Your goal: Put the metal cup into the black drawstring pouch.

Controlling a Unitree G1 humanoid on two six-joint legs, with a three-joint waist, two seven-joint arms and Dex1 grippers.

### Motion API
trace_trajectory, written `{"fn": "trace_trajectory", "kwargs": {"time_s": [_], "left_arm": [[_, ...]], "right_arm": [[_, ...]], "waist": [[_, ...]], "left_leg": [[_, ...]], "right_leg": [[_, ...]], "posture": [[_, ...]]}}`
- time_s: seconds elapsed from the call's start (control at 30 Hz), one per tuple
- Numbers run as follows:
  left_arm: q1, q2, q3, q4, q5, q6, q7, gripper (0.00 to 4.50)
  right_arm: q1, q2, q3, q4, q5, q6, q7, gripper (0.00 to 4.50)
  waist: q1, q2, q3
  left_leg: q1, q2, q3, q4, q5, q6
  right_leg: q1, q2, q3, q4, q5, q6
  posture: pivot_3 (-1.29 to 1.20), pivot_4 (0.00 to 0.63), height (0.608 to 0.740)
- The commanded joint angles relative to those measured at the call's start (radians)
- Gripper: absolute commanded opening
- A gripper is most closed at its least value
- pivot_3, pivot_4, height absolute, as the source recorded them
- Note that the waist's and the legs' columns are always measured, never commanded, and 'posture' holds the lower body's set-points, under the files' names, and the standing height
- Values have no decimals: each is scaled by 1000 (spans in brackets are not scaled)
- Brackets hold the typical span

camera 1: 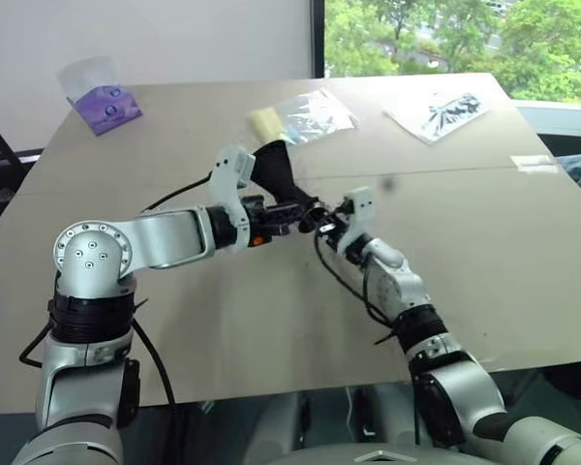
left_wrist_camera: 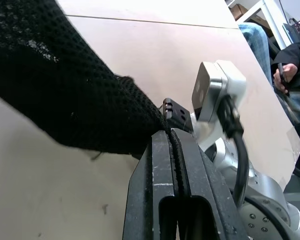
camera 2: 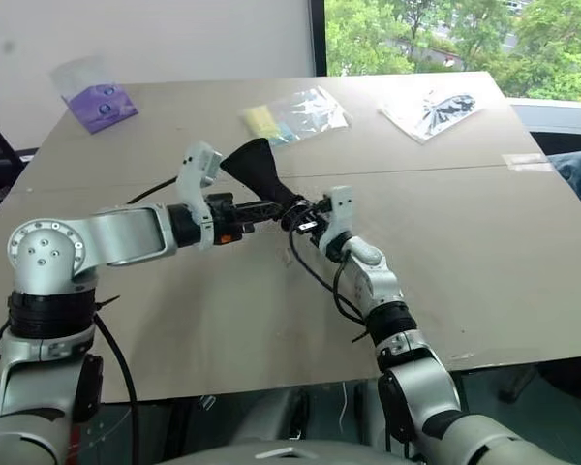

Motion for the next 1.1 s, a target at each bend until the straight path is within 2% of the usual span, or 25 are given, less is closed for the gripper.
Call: {"fn": "trace_trajectory", "kwargs": {"time_s": [0.03, 0.07, 0.17, 0.23, 0.37, 0.5, 0.6, 0.67, 0.77, 0.83, 0.9, 1.0, 1.1], "left_arm": [[-32, 8, -2, -52, -43, -43, -15, 0], [-36, 6, -9, -51, -44, -52, -13, 0], [-47, -3, -31, -54, -40, -73, -10, 0], [-46, -6, -45, -62, -43, -86, -9, 0], [-33, -15, -64, -82, -55, -110, 0, 0], [-14, -27, -59, -100, -27, -144, -2, 0], [4, -27, -34, -126, 117, -178, -45, 0], [8, 18, -39, -123, 284, -184, -81, 0], [11, 119, -111, -186, 572, -215, -233, 807], [26, 159, -151, -223, 723, -264, -314, 1626], [43, 171, -170, -244, 835, -307, -375, 2653], [73, 173, -178, -255, 985, -362, -434, 2653], [98, 204, -239, -260, 1184, -459, -517, 2653]], "right_arm": [[-88, 143, -48, -32, 88, 60, -47, 79], [-90, 128, -21, -34, 57, 46, -54, 79], [-100, 34, 179, -20, -218, -104, -95, 79], [-104, -6, 261, -1, -338, -181, -95, 79], [-88, 88, 139, -60, -153, -97, -27, 79], [-94, 54, 170, -33, -217, -108, -46, 79], [-85, 40, 177, -21, -252, -110, -58, 79], [-72, 27, 184, -36, -278, -104, -57, 79], [-23, -9, 201, -95, -317, -83, -47, 0], [16, -41, 214, -146, -343, -68, -47, 0], [51, -73, 226, -201, -361, -53, -42, 0], [111, -131, 232, -324, -369, -19, -21, 0], [169, -181, 230, -474, -331, 23, 36, 0]], "waist": [[1, 0, 0], [2, 0, 0], [0, 0, 0], [-4, 1, 1], [0, 2, 1], [0, 2, 1], [-1, 2, 1], [-1, 2, 1], [-5, 2, 1], [-2, 3, 2], [7, 3, 2], [10, 3, 2], [7, 3, 2]], "left_leg": [[0, 0, 0, 0, 0, 0], [0, 0, 0, 0, 0, 0], [0, -1, 1, 0, 0, 0], [0, -1, 2, 0, 0, 0], [-1, 0, 1, -1, 0, 0], [-2, 0, 1, -1, 0, 0], [-1, 0, 1, -2, 0, 0], [-2, 0, 1, -2, 0, 0], [-1, 0, 2, -2, 0, 0], [0, 0, 4, -6, 0, 0], [0, 0, 3, -9, 1, -1], [-2, -1, 0, -10, 1, -1], [-2, -1, 0, -13, 1, -1]], "right_leg": [[0, 0, 0, 0, 0, 0], [0, 0, 0, 0, 0, 0], [0, 0, 0, 0, 0, 0], [-1, 0, 2, 0, 0, 0], [-1, 1, 1, -1, 0, 0], [-1, 0, 1, -2, 0, 0], [-2, 0, 1, -2, 0, 0], [-2, 1, 1, -2, 0, 0], [-2, 1, 1, -2, 0, 0], [-2, 2, 4, -3, 0, 0], [-2, 2, 3, -6, 0, 0], [-2, 0, 0, -11, 0, 0], [-3, 0, 0, -12, 0, 0]], "posture": [[0, 150, 740], [0, 150, 740], [0, 150, 740], [0, 150, 740], [0, 150, 740], [0, 150, 740], [0, 150, 740], [0, 150, 740], [0, 150, 740], [0, 150, 740], [0, 150, 740], [0, 150, 740], [0, 150, 740]]}}
